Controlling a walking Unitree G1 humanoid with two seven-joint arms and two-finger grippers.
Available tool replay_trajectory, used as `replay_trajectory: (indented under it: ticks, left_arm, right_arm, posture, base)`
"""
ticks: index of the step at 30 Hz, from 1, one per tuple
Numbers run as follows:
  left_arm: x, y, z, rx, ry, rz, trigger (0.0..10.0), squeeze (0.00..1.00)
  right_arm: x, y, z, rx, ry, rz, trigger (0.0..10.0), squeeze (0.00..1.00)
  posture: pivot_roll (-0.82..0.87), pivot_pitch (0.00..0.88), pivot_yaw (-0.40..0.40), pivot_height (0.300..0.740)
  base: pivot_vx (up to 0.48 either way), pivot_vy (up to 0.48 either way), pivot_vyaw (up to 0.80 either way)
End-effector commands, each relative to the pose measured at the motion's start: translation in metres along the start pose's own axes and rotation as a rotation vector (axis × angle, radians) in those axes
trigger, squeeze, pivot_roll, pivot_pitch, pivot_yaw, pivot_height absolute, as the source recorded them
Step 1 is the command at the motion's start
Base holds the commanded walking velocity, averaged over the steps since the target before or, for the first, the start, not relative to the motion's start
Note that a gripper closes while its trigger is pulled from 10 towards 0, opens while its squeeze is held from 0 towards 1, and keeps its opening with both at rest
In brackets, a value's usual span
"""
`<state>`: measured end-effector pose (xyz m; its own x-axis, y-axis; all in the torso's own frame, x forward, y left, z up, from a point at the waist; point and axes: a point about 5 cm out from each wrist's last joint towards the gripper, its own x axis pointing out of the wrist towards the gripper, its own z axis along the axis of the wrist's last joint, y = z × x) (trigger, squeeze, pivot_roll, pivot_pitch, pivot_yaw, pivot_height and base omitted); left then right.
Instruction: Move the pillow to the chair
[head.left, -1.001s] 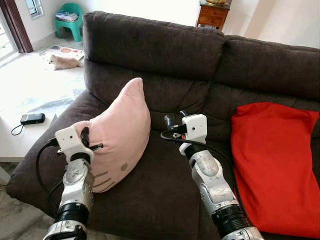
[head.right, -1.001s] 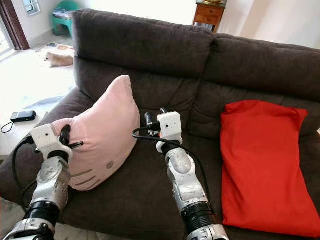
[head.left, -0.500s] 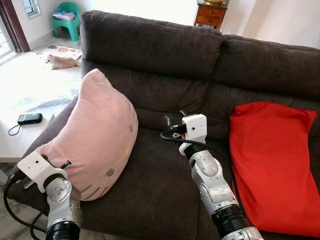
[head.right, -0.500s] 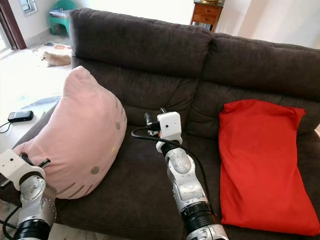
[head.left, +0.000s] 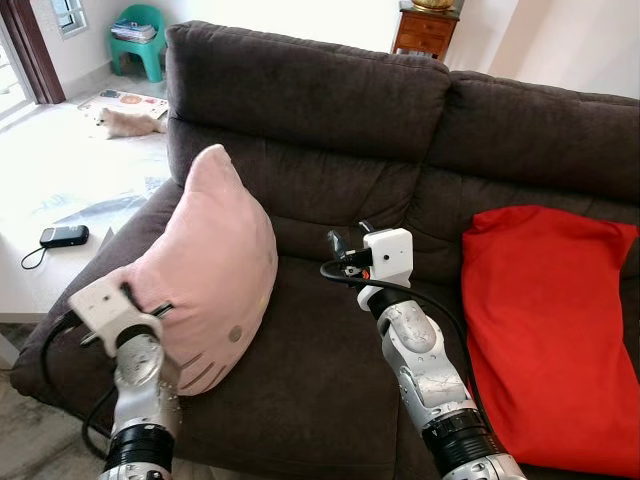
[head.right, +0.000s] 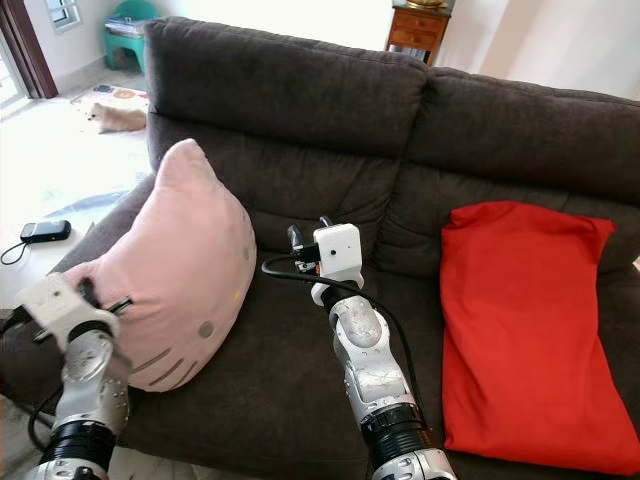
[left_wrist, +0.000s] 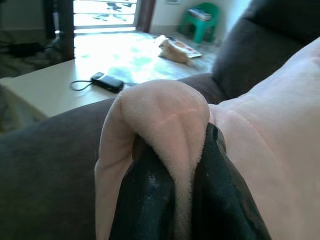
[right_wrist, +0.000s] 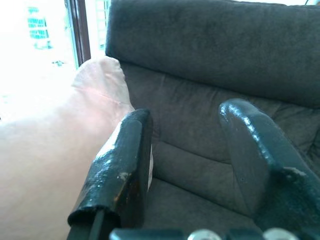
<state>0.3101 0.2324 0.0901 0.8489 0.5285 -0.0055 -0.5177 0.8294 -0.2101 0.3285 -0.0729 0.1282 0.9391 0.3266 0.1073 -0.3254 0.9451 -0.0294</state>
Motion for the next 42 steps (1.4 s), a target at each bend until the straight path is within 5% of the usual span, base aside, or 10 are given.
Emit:
replay_trajectory:
  ticks: [1,8,11,12,13,16,34,40,41,42]
  left_arm:
    - [0.0,-0.009,0.008,0.011,-0.047,-0.052,10.0,0.0]
    - [-0.007,-0.021,0.016,0.091,-0.112,-0.208,10.0,0.0]
    - [-0.008,-0.022,0.018,0.089,-0.123,-0.21,10.0,0.53]
    - [-0.008,-0.022,0.018,0.081,-0.124,-0.204,10.0,0.58]
    - [-0.008,-0.022,0.018,0.077,-0.123,-0.2,10.0,0.8]
    - [-0.009,-0.021,0.018,0.074,-0.123,-0.198,10.0,0.9]
    - [-0.012,-0.028,0.028,0.054,-0.168,-0.188,10.0,0.91]
    - [-0.022,-0.052,0.038,0.077,-0.215,-0.322,10.0,0.89]
    - [-0.026,-0.061,0.037,0.106,-0.213,-0.399,10.0,0.77]
    - [-0.026,-0.061,0.037,0.106,-0.213,-0.399,10.0,0.77]
  right_arm:
    - [0.0,-0.004,0.005,0.006,-0.018,-0.017,10.0,0.0]
    - [-0.001,-0.004,0.005,0.01,-0.02,-0.016,10.0,0.0]
    - [0.0,-0.003,0.005,0.011,-0.02,-0.013,10.0,0.0]
    - [0.0,-0.002,0.004,0.012,-0.02,-0.013,10.0,0.0]
    - [0.0,-0.002,0.004,0.012,-0.02,-0.013,10.0,0.0]
    - [0.0,-0.003,0.004,0.013,-0.02,-0.013,10.0,0.0]
    - [0.0,-0.001,0.004,0.014,-0.02,0.001,10.0,0.0]
    - [0.001,0.0,0.004,0.017,-0.022,0.002,10.0,0.0]
    - [0.0,-0.001,0.005,0.019,-0.025,-0.002,10.0,0.0]
    - [0.0,-0.001,0.005,0.019,-0.025,-0.002,10.0,0.0]
  posture:
    - [-0.01,0.0,-0.11,0.74]
    - [0.0,0.0,-0.109,0.74]
    - [0.0,0.0,-0.109,0.74]
    - [0.0,0.0,-0.108,0.74]
    - [0.0,0.0,-0.108,0.74]
    - [0.0,0.0,-0.108,0.74]
    - [0.0,0.0,-0.112,0.74]
    - [0.0,0.0,-0.11,0.74]
    - [0.0,0.0,-0.109,0.74]
    - [0.0,0.0,-0.109,0.74]
  base:
    - [0.0,0.0,0.0]
    - [0.0,0.0,0.0]
    - [0.0,0.0,0.0]
    - [0.0,0.0,0.0]
    - [0.0,0.0,0.0]
    - [0.0,0.0,0.0]
    - [0.0,0.0,0.0]
    - [0.0,0.0,0.0]
    - [0.0,0.0,0.0]
    - [0.0,0.0,0.0]
